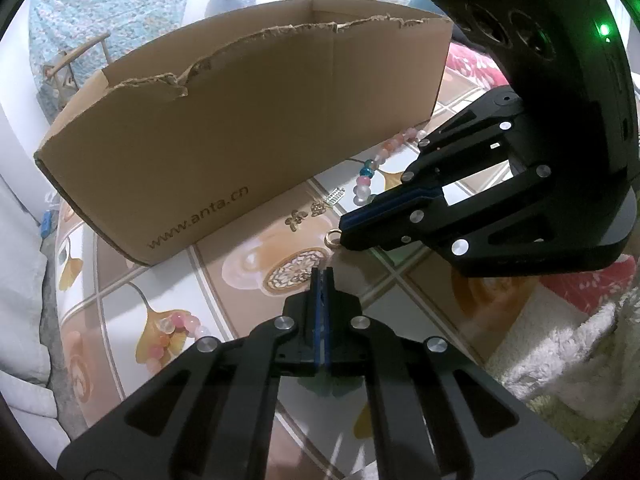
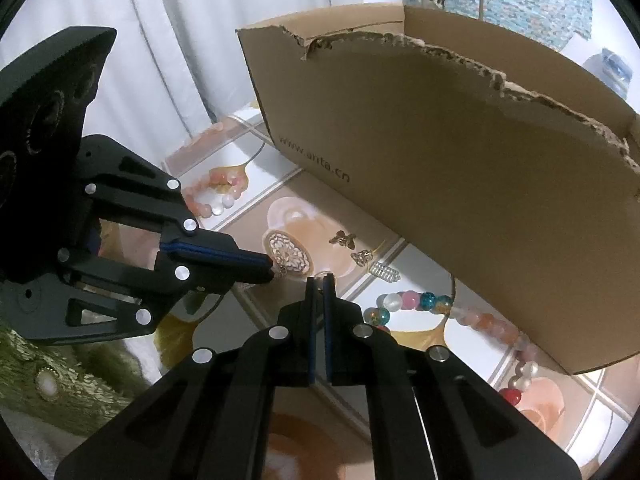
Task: Organize jewelry
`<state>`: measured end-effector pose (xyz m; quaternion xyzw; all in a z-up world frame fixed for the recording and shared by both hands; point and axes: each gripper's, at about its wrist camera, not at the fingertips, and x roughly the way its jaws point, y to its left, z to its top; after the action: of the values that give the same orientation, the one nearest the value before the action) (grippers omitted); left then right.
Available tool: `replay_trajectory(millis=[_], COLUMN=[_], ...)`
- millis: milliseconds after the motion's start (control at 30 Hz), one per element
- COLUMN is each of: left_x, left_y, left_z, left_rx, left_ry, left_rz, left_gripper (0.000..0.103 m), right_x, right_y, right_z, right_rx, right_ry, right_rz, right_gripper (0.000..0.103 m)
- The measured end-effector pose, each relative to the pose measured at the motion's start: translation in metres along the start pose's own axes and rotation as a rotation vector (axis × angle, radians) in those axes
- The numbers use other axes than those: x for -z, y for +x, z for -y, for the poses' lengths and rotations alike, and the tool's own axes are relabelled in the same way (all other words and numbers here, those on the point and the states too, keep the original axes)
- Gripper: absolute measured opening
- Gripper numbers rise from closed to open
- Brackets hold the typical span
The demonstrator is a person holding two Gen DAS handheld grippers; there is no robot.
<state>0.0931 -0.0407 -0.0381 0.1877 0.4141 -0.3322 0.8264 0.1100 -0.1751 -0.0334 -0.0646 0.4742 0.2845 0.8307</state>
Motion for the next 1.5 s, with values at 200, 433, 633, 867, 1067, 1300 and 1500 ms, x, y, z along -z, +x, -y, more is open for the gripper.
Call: replay_trajectory(millis=[200, 433, 633, 867, 1067, 1300, 1500], left_x=[-0.001, 0.001, -0.002, -0.002, 0.003, 0.003, 0.004], left_y=[-0.006, -0.017, -0.027, -0.022, -0.016, -0.015, -0.017], left_z=[-0.004, -0.006, -0.007, -0.01, -0.011, -0.013, -0.016], left_rx=[-0.006, -0.025, -0.04, -0.05, -0.045, -0.048, -0.051], left_ry=[-0.007, -0.011, -0.013, -0.024, -0.04, -0.042, -0.047], left_rz=[0.009, 0.027, 0.045, 0.034, 0.021, 0.021, 0.028], left_gripper=[0.0, 0.0, 0.0, 0.0, 0.0, 0.0, 0.0], right_x=[-0.003, -0.003, -0.003, -0.003, -0.003, -0.006, -0.004], right_y=[-0.006, -0.014, -0.018, -0.008, 0.0, 0.005, 0.002], right_z=[0.003, 0.002, 0.001, 0.0, 0.002, -0.003, -0.002], right_rx=[0.001, 0.004, 0.003, 0.035, 0.059, 0.105, 0.095], right_ry=[0.018, 0.028, 0.039, 0.056, 0.071, 0.035, 0.038], right_rz=[0.019, 0.04, 0.046, 0.026, 0.017, 0.002, -0.006], right_gripper=[0.003, 0.003, 0.003, 0.02, 0.024, 0.016, 0.011])
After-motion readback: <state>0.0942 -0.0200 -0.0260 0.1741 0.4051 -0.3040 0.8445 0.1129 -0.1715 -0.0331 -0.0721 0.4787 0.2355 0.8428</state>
